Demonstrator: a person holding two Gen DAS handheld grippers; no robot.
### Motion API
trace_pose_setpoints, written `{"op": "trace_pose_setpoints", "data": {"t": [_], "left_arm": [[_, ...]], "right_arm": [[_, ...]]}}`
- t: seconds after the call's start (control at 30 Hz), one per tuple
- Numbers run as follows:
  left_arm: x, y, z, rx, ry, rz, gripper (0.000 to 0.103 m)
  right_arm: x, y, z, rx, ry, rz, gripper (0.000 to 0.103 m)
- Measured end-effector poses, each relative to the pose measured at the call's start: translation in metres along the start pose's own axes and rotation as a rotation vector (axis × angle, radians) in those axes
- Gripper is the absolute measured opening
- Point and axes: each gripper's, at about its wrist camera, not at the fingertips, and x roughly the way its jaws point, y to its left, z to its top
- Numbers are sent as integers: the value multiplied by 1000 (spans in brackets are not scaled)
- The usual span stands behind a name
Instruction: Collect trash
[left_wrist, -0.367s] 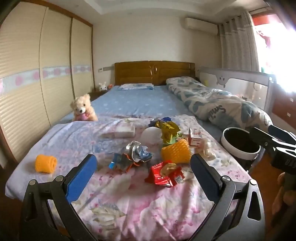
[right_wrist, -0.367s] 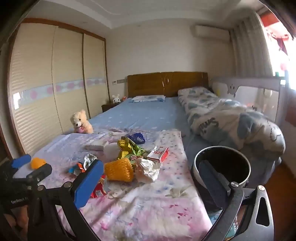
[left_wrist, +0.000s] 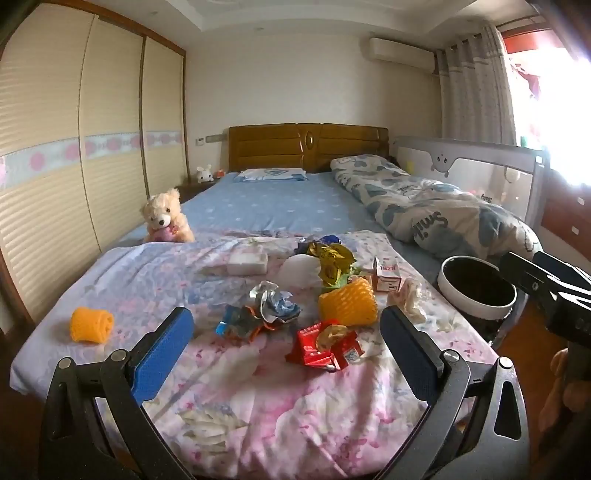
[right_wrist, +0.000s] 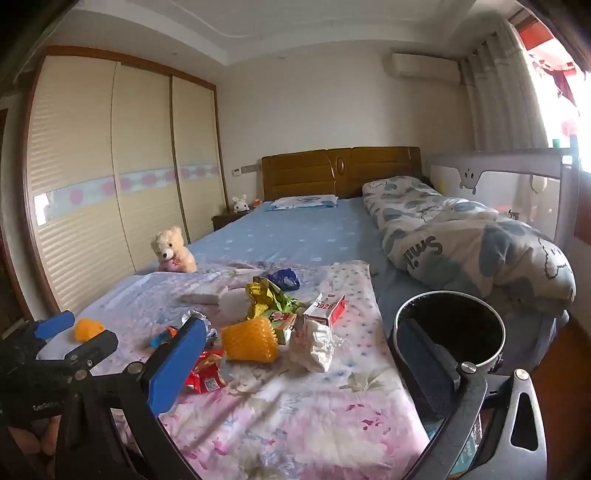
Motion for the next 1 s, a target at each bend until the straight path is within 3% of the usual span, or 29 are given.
{"op": "trace_pose_setpoints", "data": {"t": [0.1, 0.17, 1.0], "left_arm": [[-2, 9, -3, -20, 10, -15, 103], [2, 12, -4, -28, 19, -18, 103], [5, 16, -7, -36, 22, -10, 103]], "right_arm": [[6, -33, 8, 6, 8, 11, 103], [3, -23, -5, -5, -10, 1, 103], [9, -23, -7, 17, 19, 28, 103]]}}
